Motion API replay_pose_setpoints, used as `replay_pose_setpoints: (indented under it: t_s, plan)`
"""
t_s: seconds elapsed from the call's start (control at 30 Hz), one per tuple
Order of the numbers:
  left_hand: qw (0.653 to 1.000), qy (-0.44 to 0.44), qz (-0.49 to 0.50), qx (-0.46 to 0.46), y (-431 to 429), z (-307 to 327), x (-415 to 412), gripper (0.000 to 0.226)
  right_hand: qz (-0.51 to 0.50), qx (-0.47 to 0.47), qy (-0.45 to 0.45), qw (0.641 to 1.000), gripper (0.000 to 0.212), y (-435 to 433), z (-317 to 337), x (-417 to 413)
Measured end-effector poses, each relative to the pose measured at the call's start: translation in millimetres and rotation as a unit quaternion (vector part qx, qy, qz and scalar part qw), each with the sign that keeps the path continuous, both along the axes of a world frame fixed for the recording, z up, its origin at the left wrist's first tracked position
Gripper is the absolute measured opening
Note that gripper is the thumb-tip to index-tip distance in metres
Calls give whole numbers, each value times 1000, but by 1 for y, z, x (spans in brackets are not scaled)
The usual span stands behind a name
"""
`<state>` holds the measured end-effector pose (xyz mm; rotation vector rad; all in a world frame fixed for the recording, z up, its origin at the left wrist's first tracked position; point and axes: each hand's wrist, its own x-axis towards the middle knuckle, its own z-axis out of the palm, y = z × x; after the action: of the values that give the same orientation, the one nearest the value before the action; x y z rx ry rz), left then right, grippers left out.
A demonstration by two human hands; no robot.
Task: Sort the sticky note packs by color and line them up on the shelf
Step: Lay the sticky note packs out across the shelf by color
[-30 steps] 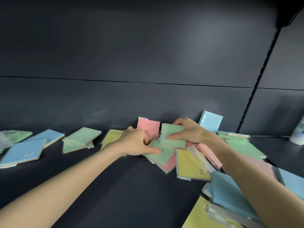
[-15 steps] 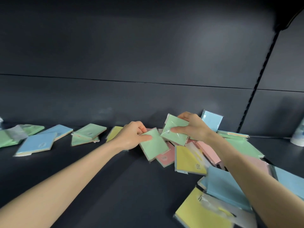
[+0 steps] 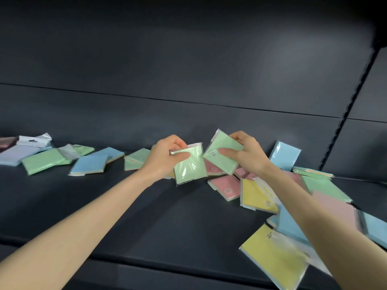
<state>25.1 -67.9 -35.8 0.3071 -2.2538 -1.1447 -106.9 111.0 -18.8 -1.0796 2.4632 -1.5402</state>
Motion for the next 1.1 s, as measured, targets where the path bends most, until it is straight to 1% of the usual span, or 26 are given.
replay_pose_setpoints:
  t_s: [0.13,0.23,0.33,0.4,0.5,0.6,0.67,0.73,0.83,0.97,1.1]
  plan:
    - [1000,15,1,7,-32,5,26,9,14,-32,-11,999,25,-27,3,20]
    - [1000,22,6,4,-62,5,48,8,10,-25,4,1000,24,-55,2,40]
    - [1000,17,2,3,-96,3,71,9,10,-15,-5,1000,21,-87,-4,61]
    - [1000,-6,2,-7,-121,-2,82,9,5,-8,-10,1000,20,-108,-10,76]
    - [998,-63,-20,10,-154,-12,88,9,-18,-1,-16,1000,21,-132,-20,95]
    - [989,-130,-66,31,-177,-19,84,8,-49,11,-13,999,19,-144,-30,110]
    - [981,-158,-107,44,-187,-18,77,9,-70,22,-10,997,20,-147,-33,117]
    - [978,-163,-132,1,-192,-17,68,12,-89,30,-5,996,21,-148,-33,123]
    - [978,-144,-135,-65,-192,-17,56,17,-110,35,0,993,21,-148,-29,127]
    - [979,-133,-125,-93,-196,-25,48,17,-120,47,-5,992,23,-154,-27,129]
    - [978,-125,-134,-97,-203,-29,48,21,-125,63,1,990,29,-163,-30,129]
